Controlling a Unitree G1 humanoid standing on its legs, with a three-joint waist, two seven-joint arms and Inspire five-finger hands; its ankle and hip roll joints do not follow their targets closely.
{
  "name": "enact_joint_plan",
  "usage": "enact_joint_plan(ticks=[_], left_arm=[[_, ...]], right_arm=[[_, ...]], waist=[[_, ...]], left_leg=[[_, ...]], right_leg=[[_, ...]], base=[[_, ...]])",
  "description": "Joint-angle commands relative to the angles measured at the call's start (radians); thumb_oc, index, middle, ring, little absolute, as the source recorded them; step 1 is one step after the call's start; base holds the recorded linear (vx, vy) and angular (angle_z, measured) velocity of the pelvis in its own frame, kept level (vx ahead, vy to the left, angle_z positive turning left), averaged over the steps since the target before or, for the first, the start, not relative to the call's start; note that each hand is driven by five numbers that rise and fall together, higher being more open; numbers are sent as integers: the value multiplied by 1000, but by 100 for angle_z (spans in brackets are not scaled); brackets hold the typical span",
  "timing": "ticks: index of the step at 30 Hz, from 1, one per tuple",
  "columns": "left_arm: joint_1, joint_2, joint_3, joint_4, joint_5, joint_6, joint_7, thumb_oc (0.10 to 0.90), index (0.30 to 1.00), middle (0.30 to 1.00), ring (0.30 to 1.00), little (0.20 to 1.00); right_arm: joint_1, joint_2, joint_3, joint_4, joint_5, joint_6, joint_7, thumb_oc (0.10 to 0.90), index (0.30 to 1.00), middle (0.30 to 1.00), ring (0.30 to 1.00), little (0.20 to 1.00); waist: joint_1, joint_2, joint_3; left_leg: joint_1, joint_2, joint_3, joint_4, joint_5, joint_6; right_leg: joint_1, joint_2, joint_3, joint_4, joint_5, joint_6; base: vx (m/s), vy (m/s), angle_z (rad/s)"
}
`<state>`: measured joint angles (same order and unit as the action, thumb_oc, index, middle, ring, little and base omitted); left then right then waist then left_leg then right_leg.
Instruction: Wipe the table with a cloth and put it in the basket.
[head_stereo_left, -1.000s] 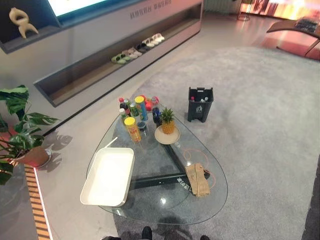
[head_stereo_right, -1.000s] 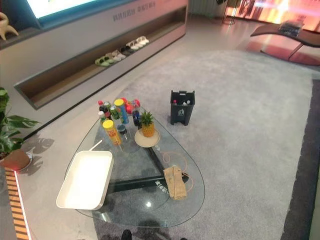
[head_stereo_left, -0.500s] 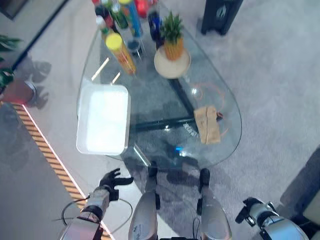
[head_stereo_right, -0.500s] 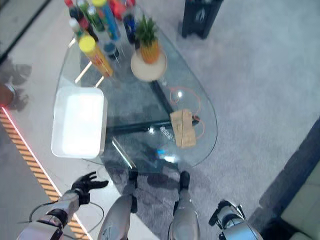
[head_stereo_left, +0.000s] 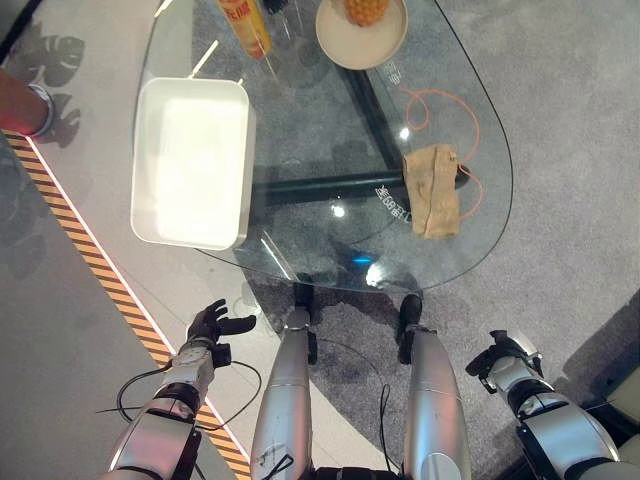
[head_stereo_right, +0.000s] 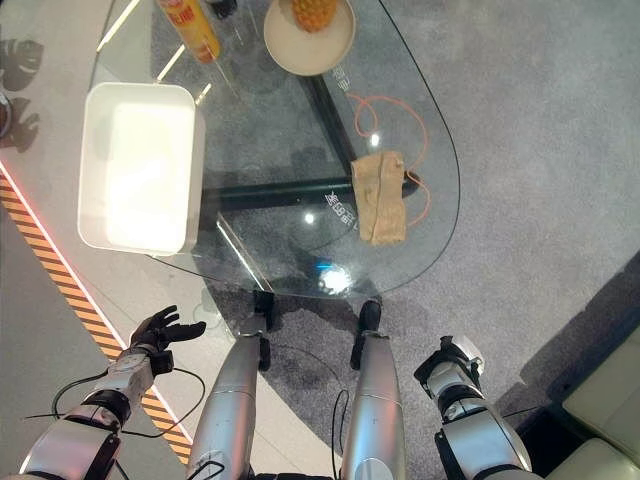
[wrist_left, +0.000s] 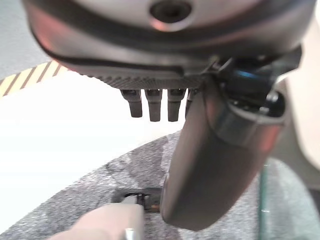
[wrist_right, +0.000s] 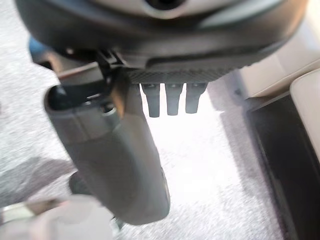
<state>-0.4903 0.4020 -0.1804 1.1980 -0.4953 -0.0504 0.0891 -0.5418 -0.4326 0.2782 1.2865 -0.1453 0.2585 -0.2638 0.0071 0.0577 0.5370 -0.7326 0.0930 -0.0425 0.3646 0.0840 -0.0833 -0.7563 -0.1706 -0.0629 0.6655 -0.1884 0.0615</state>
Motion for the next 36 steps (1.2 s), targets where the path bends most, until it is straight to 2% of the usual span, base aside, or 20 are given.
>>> enact_joint_plan(ticks=[1,7,18,19,21,25,28,31,33,36], left_arm=[[58,62,41,6,-3,-12,22,800,900,900,900,900],[87,60,30,1,-6,-23,9,800,900,900,900,900],[100,72,35,7,8,-26,-6,800,900,900,900,900],[98,72,29,5,7,-24,-8,800,900,900,900,900],[99,74,25,4,10,-22,-12,800,900,900,900,900],[105,77,17,3,7,-20,-13,800,900,900,900,900],[118,75,11,-12,5,-16,0,800,900,900,900,900],[142,66,12,-41,2,-14,19,800,900,900,900,900],[146,62,10,-49,-1,-11,22,800,900,900,900,900],[142,59,2,-46,-17,-10,21,800,900,900,900,900]], right_arm=[[78,-65,-44,41,36,-2,-43,800,900,900,900,900],[96,-71,-58,48,52,-35,-69,800,900,900,900,900],[104,-84,-81,62,126,-60,-97,800,900,900,900,900],[101,-92,-100,64,195,-84,-114,800,900,900,900,900],[97,-100,-126,62,232,-121,-150,800,900,900,900,900],[74,-140,-187,27,370,-234,-245,800,900,900,900,900],[50,-163,-242,-62,458,-330,-319,800,900,900,900,900],[48,-150,-268,-287,492,-395,-450,800,900,900,900,900],[45,-142,-271,-354,490,-438,-489,800,900,900,900,900],[25,-140,-260,-455,471,-462,-535,800,900,900,900,900]], waist=[[1,-21,-17],[-2,-5,-17],[-1,-3,-17],[0,-2,-17],[0,-2,-17],[-1,-3,-17],[-2,-8,-17],[-11,-17,-17],[-15,-18,-17],[-20,-18,-17]], left_leg=[[-49,-65,31,187,-145,88],[-63,-70,29,203,-151,87],[-62,-75,35,214,-155,81],[-58,-77,35,206,-153,81],[-54,-78,35,203,-153,81],[-46,-77,37,201,-158,82],[-46,-77,37,206,-165,85],[-47,-72,38,203,-165,86],[-50,-70,40,203,-165,87],[-49,-72,40,194,-162,88]], right_leg=[[-24,47,24,-86,109,-37],[-40,49,21,-63,99,-46],[-28,46,8,-66,95,-54],[-22,46,6,-72,96,-55],[-18,47,6,-75,97,-54],[-11,49,6,-81,99,-51],[-9,53,6,-80,98,-52],[-12,60,10,-79,98,-55],[-16,61,11,-77,97,-55],[-19,63,13,-83,100,-56]], base=[[20,-33,-2],[18,-8,-4],[16,-2,2],[0,0,0],[15,-4,0],[8,-3,0],[0,0,0],[0,0,0],[0,0,0],[0,0,0]])
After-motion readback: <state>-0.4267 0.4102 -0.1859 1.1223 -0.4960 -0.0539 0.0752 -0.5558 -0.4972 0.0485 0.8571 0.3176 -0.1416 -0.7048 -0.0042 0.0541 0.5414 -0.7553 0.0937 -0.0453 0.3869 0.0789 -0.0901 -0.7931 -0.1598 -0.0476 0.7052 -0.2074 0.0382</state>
